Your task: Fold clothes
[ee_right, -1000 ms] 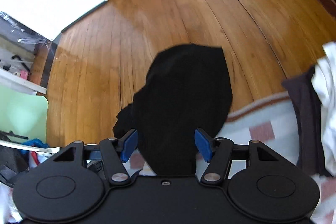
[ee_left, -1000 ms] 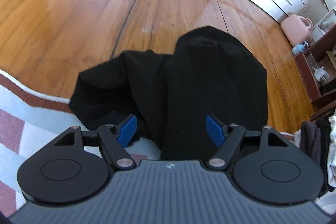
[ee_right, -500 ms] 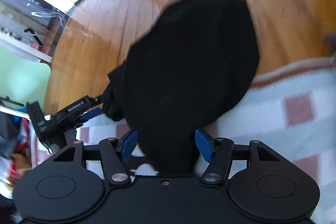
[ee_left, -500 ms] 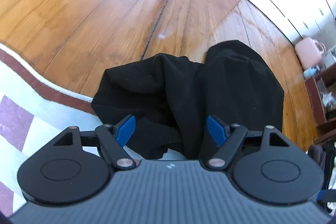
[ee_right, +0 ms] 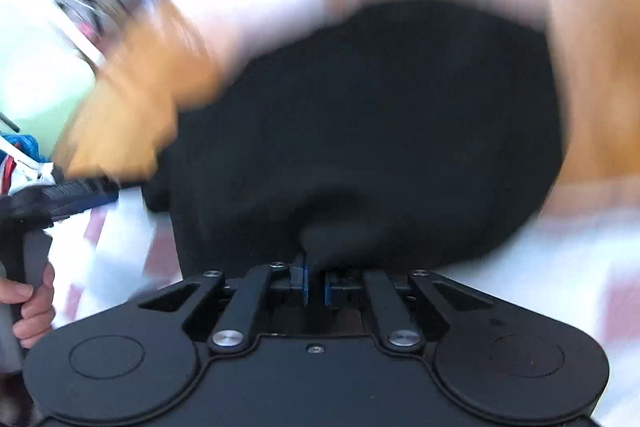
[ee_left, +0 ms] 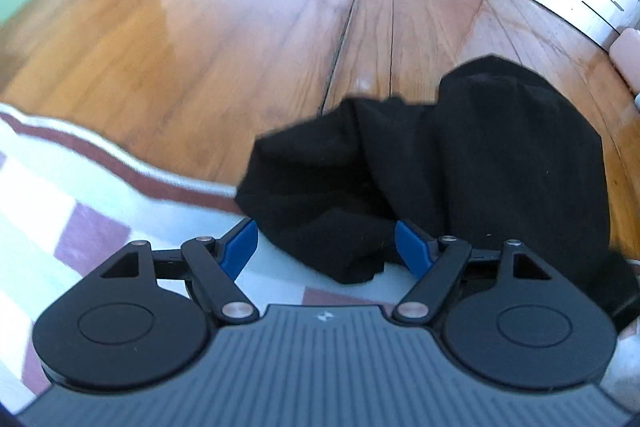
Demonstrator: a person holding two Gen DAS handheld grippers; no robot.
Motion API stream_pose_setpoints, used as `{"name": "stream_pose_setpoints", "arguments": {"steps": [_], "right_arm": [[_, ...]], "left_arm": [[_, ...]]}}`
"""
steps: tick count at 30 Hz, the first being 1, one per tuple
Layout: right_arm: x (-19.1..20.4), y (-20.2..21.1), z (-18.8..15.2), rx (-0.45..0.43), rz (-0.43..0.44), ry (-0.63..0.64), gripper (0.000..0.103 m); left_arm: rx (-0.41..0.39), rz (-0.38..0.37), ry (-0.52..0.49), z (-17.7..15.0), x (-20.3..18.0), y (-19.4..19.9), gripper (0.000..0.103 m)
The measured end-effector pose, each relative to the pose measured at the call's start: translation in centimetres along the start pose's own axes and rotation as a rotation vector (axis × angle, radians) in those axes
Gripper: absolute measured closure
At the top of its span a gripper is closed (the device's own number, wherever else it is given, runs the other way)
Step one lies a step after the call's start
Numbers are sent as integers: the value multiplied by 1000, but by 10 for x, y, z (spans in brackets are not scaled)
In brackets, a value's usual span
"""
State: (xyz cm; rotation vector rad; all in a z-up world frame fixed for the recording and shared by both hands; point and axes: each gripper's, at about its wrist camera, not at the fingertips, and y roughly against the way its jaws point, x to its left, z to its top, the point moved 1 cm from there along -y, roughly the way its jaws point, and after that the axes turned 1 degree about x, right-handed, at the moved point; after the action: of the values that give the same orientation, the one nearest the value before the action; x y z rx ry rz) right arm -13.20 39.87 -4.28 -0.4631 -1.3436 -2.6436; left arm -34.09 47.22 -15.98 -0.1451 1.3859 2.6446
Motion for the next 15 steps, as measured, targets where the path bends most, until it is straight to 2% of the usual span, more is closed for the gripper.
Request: {"name": "stream_pose_setpoints", "arguments": {"steps": [2,4,5,7,9,11,12,15], "right_arm": [[-10,46,9,-191,-103,22,96],[-33,84,17,-293,-257,-44,96],[-49,93,20,-308,-321,-87,96],[-77,84,24,-239,-475,-114,93],[-101,62,21,-121,-544,-158,87],[-122,56,13,-57,-451,-280,87],[-129,59,11,-69,-397,-332,86],[-136,66,10,-114,-340,-378,81]], "left_arm": [[-62,-2,8,5,-1,14,27],[-95,-6,15,8,-1,23,24],[-99,-16,13,9,-3,24,24],[-102,-39,3,10,-7,21,24],[-85,-65,-37,9,-15,12,24],[-59,-83,-95,8,-27,5,24],[-47,-99,-124,6,-31,1,24],[0,-162,-204,1,-42,-10,15]]}}
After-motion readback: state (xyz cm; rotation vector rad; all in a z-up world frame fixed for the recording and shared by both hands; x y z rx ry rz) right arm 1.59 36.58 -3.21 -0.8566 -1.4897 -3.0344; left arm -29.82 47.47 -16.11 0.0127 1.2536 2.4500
